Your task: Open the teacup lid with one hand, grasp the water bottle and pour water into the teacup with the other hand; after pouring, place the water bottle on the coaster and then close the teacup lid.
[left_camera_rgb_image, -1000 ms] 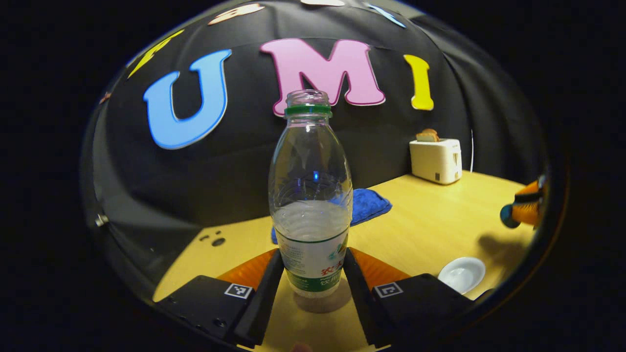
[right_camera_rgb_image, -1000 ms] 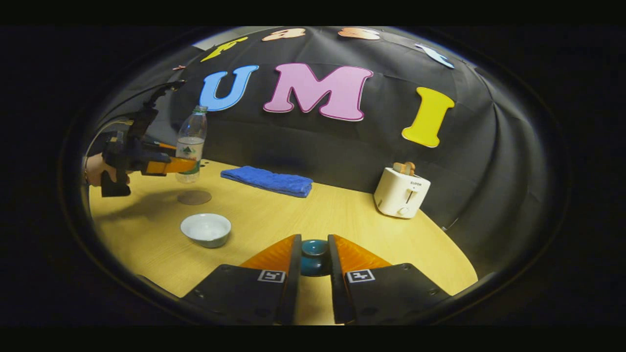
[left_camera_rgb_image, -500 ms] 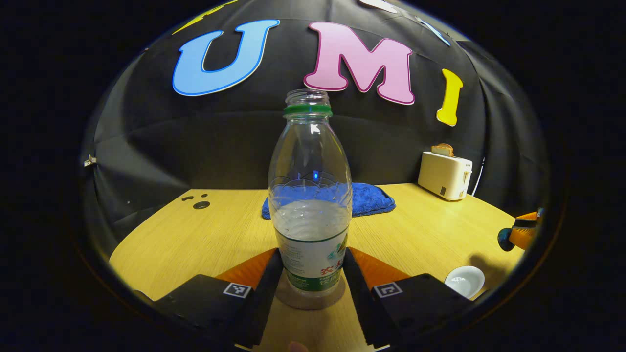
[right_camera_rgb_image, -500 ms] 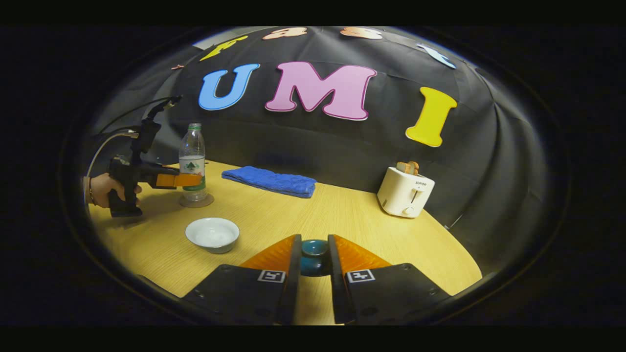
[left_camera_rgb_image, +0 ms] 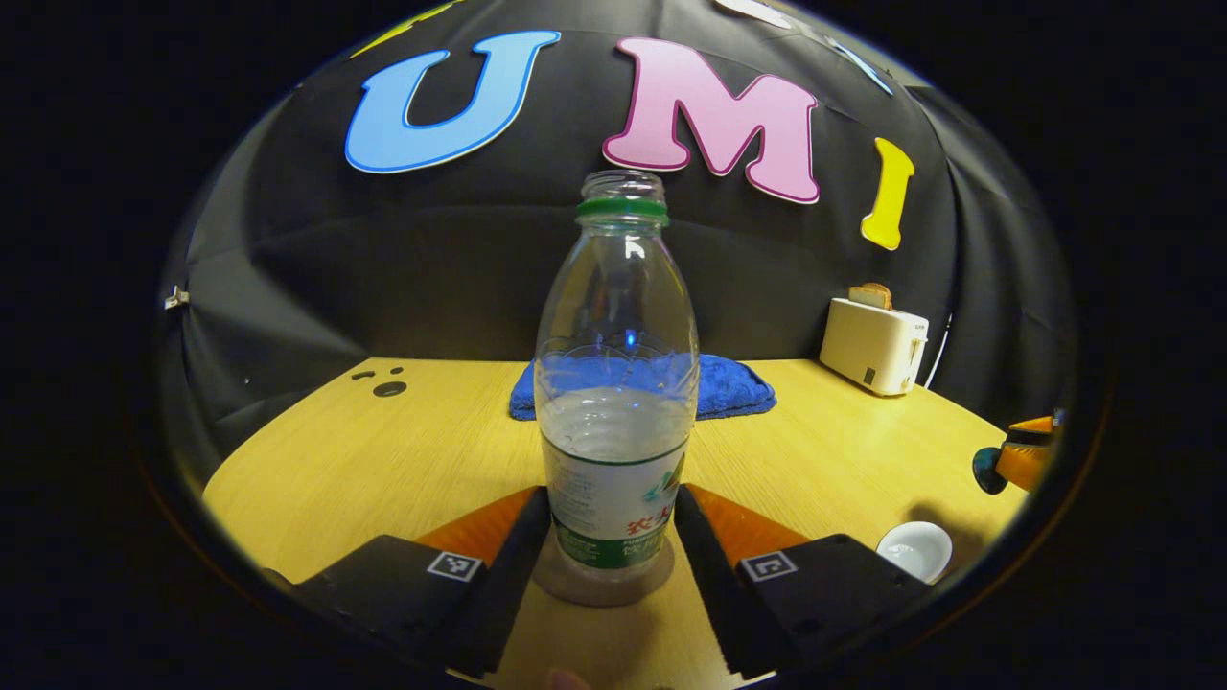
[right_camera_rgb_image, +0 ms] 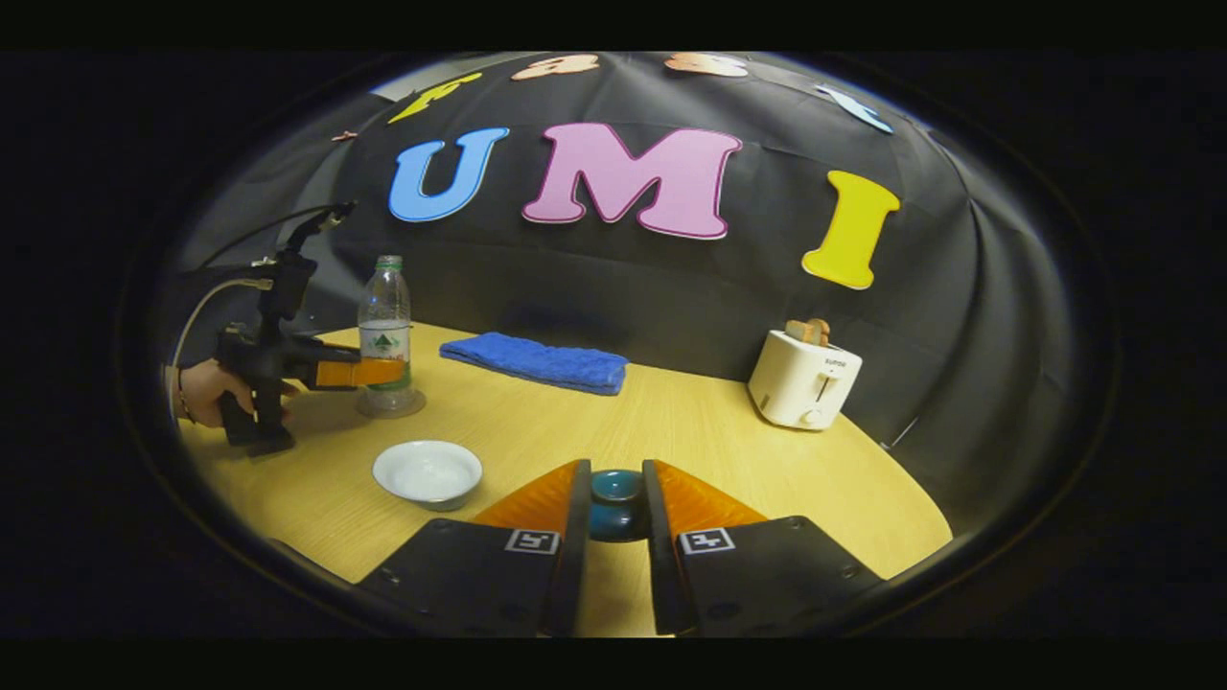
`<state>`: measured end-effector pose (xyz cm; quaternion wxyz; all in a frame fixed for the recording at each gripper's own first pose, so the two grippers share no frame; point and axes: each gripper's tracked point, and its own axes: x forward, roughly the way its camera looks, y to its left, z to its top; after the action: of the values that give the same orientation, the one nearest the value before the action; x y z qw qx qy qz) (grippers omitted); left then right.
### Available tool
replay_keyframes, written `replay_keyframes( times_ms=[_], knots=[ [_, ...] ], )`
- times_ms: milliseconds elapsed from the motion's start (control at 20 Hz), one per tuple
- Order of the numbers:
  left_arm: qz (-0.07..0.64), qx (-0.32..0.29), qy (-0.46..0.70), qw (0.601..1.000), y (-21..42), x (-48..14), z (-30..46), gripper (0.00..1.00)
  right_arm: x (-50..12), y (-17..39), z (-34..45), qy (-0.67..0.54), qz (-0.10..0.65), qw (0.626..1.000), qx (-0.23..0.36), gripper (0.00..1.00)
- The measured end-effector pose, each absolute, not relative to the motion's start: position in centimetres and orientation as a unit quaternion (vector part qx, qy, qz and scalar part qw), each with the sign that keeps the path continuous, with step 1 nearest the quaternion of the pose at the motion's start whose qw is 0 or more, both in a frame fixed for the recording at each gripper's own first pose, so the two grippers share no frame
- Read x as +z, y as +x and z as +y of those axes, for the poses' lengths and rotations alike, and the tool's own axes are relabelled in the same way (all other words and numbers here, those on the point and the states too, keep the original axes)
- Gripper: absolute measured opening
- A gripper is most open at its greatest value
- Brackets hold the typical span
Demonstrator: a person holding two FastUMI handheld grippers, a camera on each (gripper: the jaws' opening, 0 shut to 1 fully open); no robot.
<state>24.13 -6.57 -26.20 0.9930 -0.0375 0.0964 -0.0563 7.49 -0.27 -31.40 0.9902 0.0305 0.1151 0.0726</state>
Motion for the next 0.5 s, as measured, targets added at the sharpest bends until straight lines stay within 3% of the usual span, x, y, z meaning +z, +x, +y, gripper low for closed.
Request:
replay_keyframes(
  times_ms=[100,200,250,350,500],
  knots=[
    [0.103,-0.047,-0.039,0.993,24.1,-26.8,-6.6,0.95,-30.9,7.6,0.5,0.04,0.111,0.99,0.08,0.26],
    [0.106,-0.042,-0.04,0.993,23.6,-27.1,-6.2,0.96,-30.0,7.7,1.9,0.074,0.105,0.987,0.094,0.3],
    [0.108,-0.041,-0.043,0.992,22.9,-27.1,-6.0,0.96,-29.4,7.8,2.8,0.093,0.101,0.985,0.103,0.27],
    [0.109,-0.035,-0.047,0.992,21.7,-27.4,-5.7,0.96,-28.8,8.0,4.9,0.116,0.095,0.981,0.123,0.35],
    [0.112,-0.019,-0.054,0.992,19.5,-27.9,-5.2,0.96,-28.7,8.1,7.8,0.136,0.094,0.974,0.152,0.29]
  ],
)
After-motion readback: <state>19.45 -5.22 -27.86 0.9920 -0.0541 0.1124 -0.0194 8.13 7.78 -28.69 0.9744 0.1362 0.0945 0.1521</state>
